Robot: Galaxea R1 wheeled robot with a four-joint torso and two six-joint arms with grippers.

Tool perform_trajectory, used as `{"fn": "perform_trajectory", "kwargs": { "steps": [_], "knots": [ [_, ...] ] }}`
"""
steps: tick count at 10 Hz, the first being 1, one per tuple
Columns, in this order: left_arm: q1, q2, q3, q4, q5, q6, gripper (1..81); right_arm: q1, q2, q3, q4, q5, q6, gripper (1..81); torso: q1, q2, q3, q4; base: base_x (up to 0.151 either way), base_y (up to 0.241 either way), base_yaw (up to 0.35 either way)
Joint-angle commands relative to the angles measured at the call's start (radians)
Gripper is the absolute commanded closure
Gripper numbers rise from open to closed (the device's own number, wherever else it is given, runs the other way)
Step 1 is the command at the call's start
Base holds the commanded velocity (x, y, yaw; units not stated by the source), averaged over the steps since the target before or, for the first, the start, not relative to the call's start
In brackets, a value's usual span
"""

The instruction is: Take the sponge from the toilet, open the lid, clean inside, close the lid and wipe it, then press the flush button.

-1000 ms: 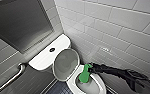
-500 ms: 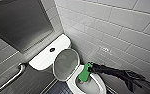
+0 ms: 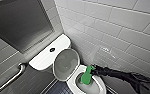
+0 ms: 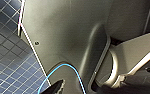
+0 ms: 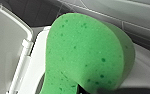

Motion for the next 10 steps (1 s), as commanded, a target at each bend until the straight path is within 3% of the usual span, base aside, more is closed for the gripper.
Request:
{"fn": "perform_trajectory", "kwargs": {
  "steps": [1, 4, 10],
  "knots": [
    [0.024, 0.0, -0.002, 0.007, 0.085, 0.019, 1.0, 0.132, -0.175, 0.187, -0.012, -0.043, 0.017, 81.1, 0.0, 0.0, 0.0, 0.0, 0.0, 0.0, 0.0],
    [0.026, 0.003, -0.002, 0.006, 0.085, 0.024, 1.0, 0.114, -0.277, 0.316, -0.015, -0.044, 0.054, 81.1, 0.0, 0.0, 0.0, 0.0, 0.0, 0.0, 0.0],
    [0.026, 0.013, -0.002, 0.007, 0.085, 0.024, 1.0, 0.019, -0.357, 0.33, -0.014, -0.027, 0.063, 81.1, 0.0, 0.0, 0.0, 0.0, 0.0, 0.0, 0.0]
  ]
}}
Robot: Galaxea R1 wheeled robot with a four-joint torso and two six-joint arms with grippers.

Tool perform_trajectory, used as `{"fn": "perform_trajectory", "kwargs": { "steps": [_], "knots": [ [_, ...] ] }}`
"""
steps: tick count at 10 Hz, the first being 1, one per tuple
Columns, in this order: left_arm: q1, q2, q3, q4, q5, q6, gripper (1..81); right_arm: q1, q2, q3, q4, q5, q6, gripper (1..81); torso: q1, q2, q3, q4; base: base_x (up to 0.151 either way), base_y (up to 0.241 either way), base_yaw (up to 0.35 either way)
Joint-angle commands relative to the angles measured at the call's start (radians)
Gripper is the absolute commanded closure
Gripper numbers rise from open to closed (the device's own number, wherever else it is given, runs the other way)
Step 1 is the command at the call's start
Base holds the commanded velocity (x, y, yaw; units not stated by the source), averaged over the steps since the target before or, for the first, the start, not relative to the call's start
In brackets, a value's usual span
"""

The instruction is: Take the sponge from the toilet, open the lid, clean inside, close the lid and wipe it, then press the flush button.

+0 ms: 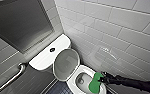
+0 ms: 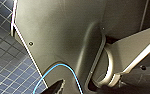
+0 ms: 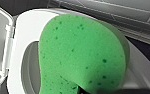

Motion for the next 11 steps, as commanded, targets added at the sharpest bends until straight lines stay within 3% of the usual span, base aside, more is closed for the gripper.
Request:
{"fn": "perform_trajectory", "kwargs": {
  "steps": [1, 6, 11],
  "knots": [
    [0.023, 0.0, -0.001, 0.007, 0.084, 0.005, 1.0, 0.11, -0.082, 0.011, -0.002, -0.08, 0.006, 81.1, 0.0, 0.0, 0.0, 0.0, 0.0, 0.0, 0.0],
    [0.023, 0.008, -0.001, 0.007, 0.082, 0.023, 1.0, 0.014, -0.14, 0.056, -0.002, -0.066, 0.012, 81.1, 0.0, 0.0, 0.0, 0.0, 0.0, 0.0, 0.0],
    [0.023, 0.015, -0.001, 0.006, 0.082, 0.034, 1.0, -0.067, -0.056, 0.057, -0.033, -0.068, 0.009, 81.1, 0.0, 0.0, 0.0, 0.0, 0.0, 0.0, 0.0]
  ]
}}
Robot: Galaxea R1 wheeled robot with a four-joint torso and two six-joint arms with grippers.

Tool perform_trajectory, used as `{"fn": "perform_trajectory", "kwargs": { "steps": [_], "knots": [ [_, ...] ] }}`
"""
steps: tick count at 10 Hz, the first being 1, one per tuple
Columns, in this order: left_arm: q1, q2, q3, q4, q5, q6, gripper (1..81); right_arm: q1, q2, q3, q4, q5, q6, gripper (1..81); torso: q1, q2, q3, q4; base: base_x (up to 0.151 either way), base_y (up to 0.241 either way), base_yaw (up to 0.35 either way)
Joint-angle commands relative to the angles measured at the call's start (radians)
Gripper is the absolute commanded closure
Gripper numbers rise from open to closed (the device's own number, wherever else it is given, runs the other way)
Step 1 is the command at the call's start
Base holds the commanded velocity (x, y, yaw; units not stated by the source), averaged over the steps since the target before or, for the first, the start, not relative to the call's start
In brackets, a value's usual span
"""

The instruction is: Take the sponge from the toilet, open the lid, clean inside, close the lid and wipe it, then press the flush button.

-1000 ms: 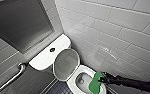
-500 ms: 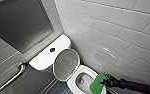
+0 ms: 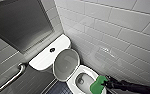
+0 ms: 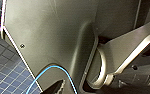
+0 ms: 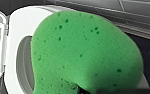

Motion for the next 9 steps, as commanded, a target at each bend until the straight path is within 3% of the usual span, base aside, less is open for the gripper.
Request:
{"fn": "perform_trajectory", "kwargs": {
  "steps": [1, 6, 9],
  "knots": [
    [0.023, -0.003, 0.0, 0.005, 0.084, 0.012, 1.0, 0.01, 0.045, -0.025, -0.049, -0.137, 0.003, 81.1, 0.0, 0.0, 0.0, 0.0, 0.0, 0.0, 0.0],
    [0.023, -0.016, 0.0, 0.002, 0.084, 0.011, 1.0, 0.228, 0.212, -0.183, -0.066, -0.176, 0.0, 81.1, 0.0, 0.0, 0.001, 0.0, 0.0, 0.0, 0.0],
    [0.023, -0.013, 0.0, 0.002, 0.084, 0.011, 1.0, 0.303, 0.301, -0.272, -0.057, -0.18, 0.001, 81.1, 0.0, 0.0, 0.001, 0.0, 0.0, 0.0, 0.0]
  ]
}}
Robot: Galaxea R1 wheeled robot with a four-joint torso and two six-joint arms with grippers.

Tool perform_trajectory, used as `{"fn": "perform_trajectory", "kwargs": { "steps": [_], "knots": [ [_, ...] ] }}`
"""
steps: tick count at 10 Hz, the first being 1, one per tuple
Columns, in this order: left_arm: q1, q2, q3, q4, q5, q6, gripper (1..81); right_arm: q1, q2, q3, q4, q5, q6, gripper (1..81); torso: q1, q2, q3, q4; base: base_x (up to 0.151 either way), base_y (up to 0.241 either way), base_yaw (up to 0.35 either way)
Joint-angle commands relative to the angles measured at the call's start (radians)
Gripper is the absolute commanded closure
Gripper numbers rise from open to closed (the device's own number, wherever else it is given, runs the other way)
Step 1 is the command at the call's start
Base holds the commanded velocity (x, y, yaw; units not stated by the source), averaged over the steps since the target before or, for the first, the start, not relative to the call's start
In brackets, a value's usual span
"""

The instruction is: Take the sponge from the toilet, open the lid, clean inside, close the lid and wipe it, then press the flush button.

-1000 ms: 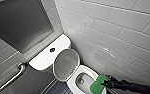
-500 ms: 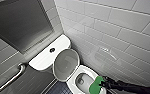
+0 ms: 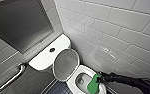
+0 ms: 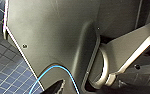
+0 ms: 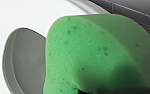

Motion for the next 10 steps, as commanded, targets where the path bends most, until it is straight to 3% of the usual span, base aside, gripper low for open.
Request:
{"fn": "perform_trajectory", "kwargs": {
  "steps": [1, 3, 5, 10],
  "knots": [
    [0.023, -0.005, 0.0, 0.003, 0.084, 0.006, 1.0, 0.206, 0.089, -0.064, -0.014, 0.091, -0.001, 81.1, 0.0, 0.0, 0.0, 0.0, 0.0, 0.0, 0.0],
    [0.023, -0.005, 0.0, 0.003, 0.082, 0.006, 1.0, 0.235, 0.133, -0.088, -0.016, 0.089, -0.001, 81.1, 0.0, 0.0, 0.0, 0.0, 0.0, 0.0, 0.0],
    [0.023, -0.003, 0.0, 0.003, 0.082, 0.006, 1.0, 0.264, 0.17, -0.099, -0.019, 0.034, -0.001, 81.1, 0.0, 0.0, 0.0, 0.0, 0.0, 0.0, 0.0],
    [0.023, 0.007, 0.0, 0.006, 0.082, 0.008, 1.0, 0.333, 0.228, -0.136, -0.02, 0.019, 0.001, 81.1, 0.0, 0.0, 0.0, 0.0, 0.0, 0.0, 0.0]
  ]
}}
